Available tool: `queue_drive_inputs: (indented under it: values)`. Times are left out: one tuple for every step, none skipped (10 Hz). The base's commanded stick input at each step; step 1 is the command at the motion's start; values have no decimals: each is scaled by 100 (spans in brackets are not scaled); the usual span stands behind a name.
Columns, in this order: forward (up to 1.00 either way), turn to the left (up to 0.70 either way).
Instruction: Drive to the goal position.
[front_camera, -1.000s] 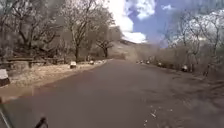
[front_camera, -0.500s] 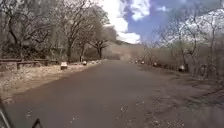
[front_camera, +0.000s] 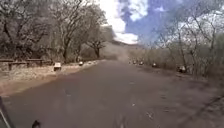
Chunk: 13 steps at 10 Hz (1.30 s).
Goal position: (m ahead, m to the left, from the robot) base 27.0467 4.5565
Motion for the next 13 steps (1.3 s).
queue_drive_inputs:
  values:
    - [70, 0]
    - [70, 0]
    - [70, 0]
    - [70, 0]
    - [70, 0]
    - [70, 0]
    - [70, 0]
    - [70, 0]
    - [70, 0]
    - [70, 0]
    - [70, 0]
    - [70, 0]
    - [70, 0]
